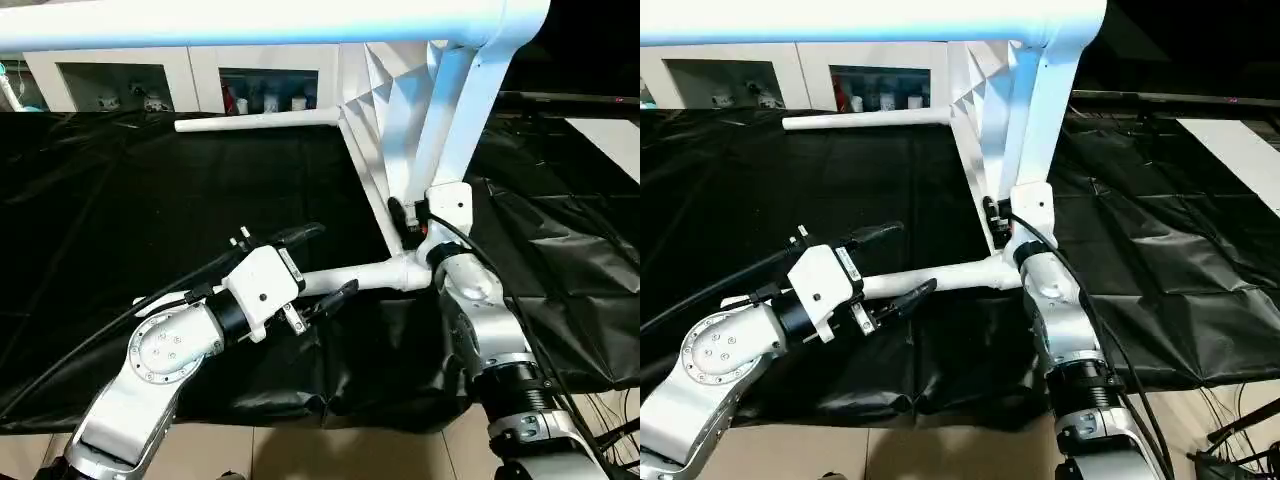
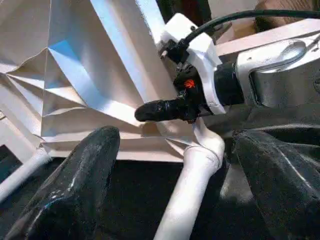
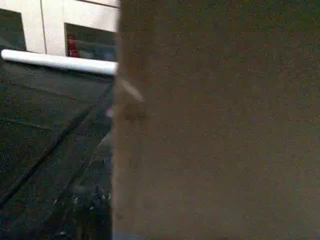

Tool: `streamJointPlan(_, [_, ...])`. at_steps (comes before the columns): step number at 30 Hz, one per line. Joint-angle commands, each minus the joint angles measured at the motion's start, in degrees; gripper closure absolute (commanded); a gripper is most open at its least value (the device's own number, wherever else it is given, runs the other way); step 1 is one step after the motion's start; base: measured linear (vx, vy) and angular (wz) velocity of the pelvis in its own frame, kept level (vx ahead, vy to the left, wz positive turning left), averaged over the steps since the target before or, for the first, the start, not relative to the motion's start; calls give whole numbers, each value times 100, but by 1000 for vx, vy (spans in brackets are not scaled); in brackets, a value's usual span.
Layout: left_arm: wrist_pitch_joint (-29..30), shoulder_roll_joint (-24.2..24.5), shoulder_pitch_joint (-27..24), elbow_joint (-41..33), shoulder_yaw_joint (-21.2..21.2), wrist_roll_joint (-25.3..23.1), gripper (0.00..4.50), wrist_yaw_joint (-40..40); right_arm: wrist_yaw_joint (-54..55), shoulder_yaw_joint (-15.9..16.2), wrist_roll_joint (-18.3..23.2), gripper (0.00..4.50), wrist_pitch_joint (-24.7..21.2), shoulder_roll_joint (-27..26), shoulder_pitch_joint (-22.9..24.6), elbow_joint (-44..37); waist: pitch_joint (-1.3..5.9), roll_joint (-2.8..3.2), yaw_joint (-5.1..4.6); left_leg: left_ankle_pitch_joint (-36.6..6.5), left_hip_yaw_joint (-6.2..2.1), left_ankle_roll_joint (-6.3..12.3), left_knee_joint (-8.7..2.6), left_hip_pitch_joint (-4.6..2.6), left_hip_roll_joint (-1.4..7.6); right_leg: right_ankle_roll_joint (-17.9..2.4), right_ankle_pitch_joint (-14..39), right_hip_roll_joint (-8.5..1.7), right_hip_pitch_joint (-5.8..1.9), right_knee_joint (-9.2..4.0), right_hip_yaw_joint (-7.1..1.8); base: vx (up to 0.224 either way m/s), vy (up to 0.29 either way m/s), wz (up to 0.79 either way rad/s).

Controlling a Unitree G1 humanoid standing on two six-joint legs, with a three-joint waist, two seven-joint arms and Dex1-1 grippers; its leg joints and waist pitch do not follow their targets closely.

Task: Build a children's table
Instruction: Flip table

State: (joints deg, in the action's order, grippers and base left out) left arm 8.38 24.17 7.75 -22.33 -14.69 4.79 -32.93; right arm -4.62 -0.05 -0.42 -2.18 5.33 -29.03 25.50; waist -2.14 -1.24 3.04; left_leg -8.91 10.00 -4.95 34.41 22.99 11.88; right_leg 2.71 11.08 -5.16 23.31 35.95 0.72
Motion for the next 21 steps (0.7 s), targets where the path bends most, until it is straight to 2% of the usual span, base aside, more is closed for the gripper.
streamJointPlan(1, [62,-8,93,-116,-46,-9,32,-31,8,48,-46,205,-24,33,-114,80,318,28,30,-1862,19,-197,-456,-138,15,-745,1108,-63,-144,-413,-63,0,0,0])
streamJointPlan(6, [52,1,112,-108,-35,-35,32,-46,13,77,-104,241,11,50,-137,108,321,25,31,-1827,24,-188,-450,-140,15,-746,1066,-61,-142,-410,-63,0,0,0])
streamJointPlan(10, [-22,7,120,-73,-43,-98,32,-58,36,172,-309,247,149,141,-159,110,317,48,36,-1895,19,-208,-454,-146,16,-740,1141,-61,-133,-416,-63,0,0,0])
streamJointPlan(15, [35,26,147,-68,-21,-21,32,-123,80,207,-446,249,267,287,-187,57,319,32,50,-1849,23,-210,-450,-141,13,-728,1124,-61,-141,-415,-61,0,0,0])
streamJointPlan(20, [187,31,238,-69,89,168,32,-194,-54,324,-764,249,629,754,-286,-98,325,36,72,-1689,45,-145,-419,-145,8,-769,920,-54,-149,-400,-66,0,0,0])
streamJointPlan(21, [227,30,258,-79,111,231,6,-229,-88,332,-830,249,735,875,-319,-120,331,33,86,-1598,47,-136,-415,-139,8,-779,860,-58,-163,-386,-64,0,0,0])
